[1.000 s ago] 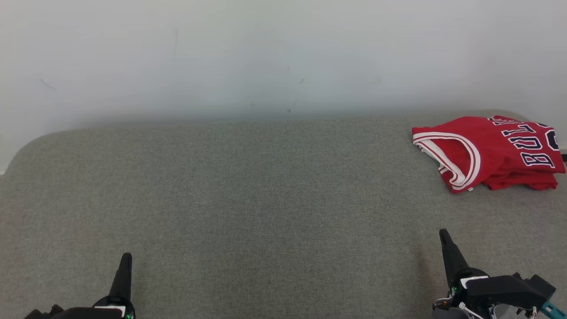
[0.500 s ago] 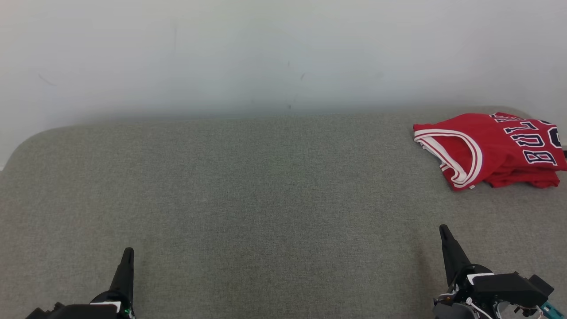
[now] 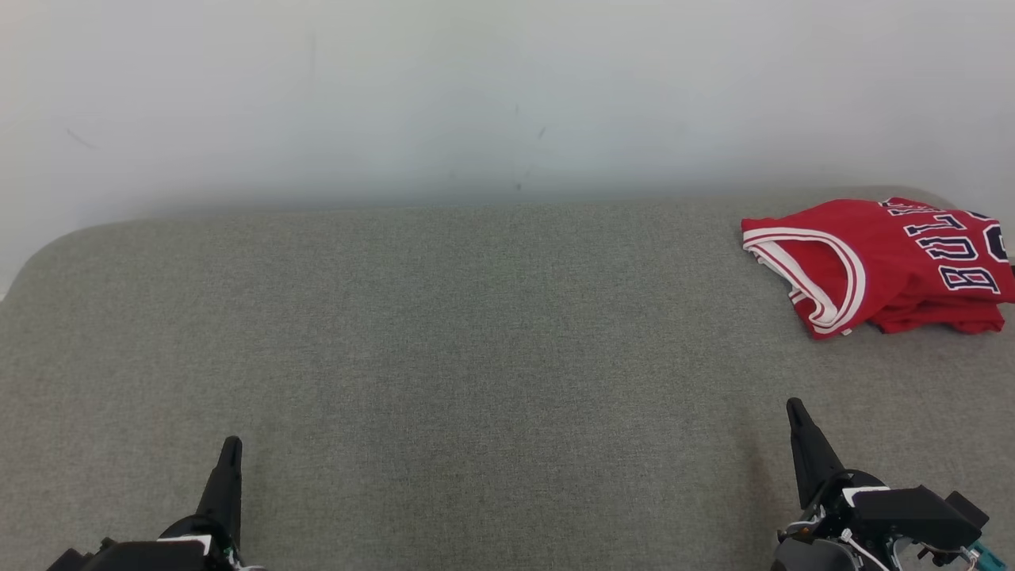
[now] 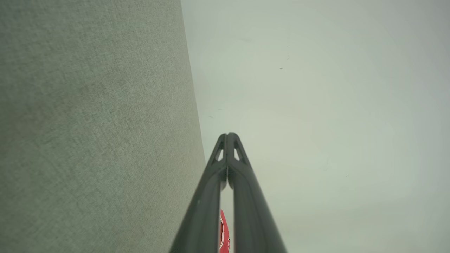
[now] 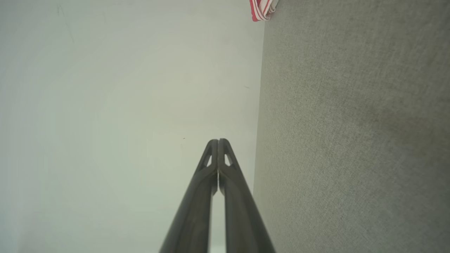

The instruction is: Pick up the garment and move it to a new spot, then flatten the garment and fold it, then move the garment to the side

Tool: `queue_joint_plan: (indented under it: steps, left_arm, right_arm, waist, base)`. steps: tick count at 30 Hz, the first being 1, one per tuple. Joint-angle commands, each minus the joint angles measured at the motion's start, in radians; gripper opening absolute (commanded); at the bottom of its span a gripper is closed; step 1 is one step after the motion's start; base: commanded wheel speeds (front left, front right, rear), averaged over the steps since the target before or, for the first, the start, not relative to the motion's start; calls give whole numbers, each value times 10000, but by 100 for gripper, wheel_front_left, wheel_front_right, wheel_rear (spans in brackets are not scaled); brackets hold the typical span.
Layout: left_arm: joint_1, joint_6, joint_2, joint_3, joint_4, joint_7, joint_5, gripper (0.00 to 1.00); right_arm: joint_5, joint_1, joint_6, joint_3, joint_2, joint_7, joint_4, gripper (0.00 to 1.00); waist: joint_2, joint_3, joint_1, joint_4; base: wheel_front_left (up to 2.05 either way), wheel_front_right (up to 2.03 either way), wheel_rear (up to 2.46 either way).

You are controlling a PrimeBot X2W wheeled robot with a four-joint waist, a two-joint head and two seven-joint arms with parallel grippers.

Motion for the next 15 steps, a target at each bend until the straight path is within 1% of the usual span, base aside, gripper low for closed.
queue_joint_plan:
  steps: [1, 15]
  left_arm:
    - [-113, -31, -17, 31, -30, 4, -43, 0]
    - [-112, -31, -17, 33, -30, 3, -44, 0]
  right_arm:
    - [13, -72, -21, -13, 41, 34, -19, 0]
    - [14, -71, -21, -12, 40, 33, -19, 0]
  waist:
    - [0, -1, 0, 0]
    - [0, -1, 0, 0]
  base:
    - [0, 0, 0]
    - [0, 0, 0]
